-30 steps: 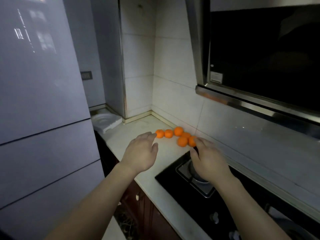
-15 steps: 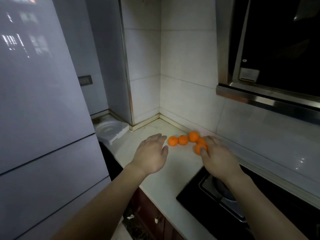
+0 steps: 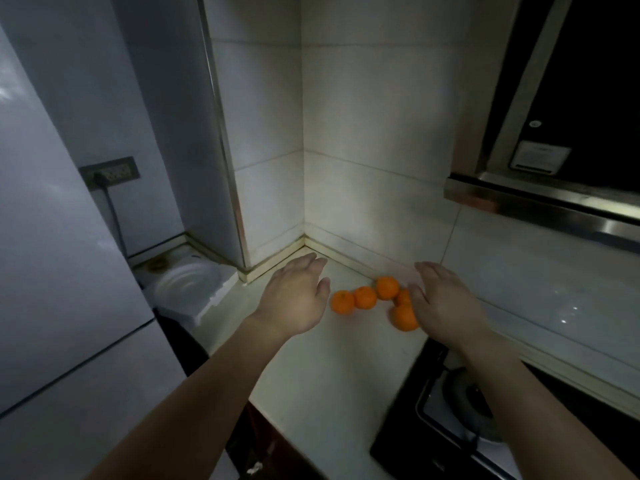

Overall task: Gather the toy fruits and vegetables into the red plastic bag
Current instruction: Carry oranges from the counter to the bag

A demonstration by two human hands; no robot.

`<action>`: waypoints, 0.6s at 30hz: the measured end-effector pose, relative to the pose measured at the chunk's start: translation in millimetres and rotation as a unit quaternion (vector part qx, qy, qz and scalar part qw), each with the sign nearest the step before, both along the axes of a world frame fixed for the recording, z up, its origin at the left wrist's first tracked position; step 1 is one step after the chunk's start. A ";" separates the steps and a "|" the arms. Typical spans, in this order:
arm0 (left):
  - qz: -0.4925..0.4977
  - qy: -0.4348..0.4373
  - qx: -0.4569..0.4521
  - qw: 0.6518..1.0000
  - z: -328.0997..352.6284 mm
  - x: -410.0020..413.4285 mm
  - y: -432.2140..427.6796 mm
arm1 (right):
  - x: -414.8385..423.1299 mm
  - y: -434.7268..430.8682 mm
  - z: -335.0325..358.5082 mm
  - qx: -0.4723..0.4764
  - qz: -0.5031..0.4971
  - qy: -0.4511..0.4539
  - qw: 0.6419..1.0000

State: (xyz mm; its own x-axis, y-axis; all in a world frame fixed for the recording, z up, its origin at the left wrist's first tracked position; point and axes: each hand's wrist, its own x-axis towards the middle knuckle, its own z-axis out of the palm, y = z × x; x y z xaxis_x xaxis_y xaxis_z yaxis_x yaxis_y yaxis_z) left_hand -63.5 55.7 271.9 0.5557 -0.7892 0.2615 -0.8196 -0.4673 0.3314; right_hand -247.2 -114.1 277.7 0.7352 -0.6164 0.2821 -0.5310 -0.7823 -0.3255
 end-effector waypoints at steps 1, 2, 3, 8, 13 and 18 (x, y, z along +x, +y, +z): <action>-0.006 0.004 -0.001 1.000 -1.3 8.7 -4.0 | 4.4 -1.0 -0.5 -0.003 -0.008 0.006 1.000; -0.013 0.010 -0.001 1.000 -2.8 17.3 -7.8 | 8.9 -1.3 -1.0 -0.005 -0.016 0.015 1.000; -0.020 0.015 0.001 1.000 -4.2 26.0 -11.5 | 14.2 -0.8 -2.3 -0.009 -0.025 0.023 0.999; -0.062 0.035 0.004 0.997 -12.3 72.8 -25.9 | 44.8 4.6 -8.9 -0.006 -0.065 0.043 0.997; -0.110 0.037 0.022 0.993 -22.6 118.1 -36.9 | 72.1 13.1 -17.4 0.010 -0.130 0.040 0.991; -0.159 0.055 0.025 0.985 -35.7 143.4 -53.1 | 85.5 22.6 -34.0 0.026 -0.177 0.049 0.983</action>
State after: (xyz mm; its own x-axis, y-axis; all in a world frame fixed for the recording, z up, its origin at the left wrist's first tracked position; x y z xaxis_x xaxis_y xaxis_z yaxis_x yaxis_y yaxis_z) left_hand 79.9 2.5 236.2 0.3010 -0.9384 0.1700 -0.8874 -0.2103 0.4102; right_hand -161.6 -91.5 243.7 0.4937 -0.8503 0.1821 -0.7980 -0.5263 -0.2938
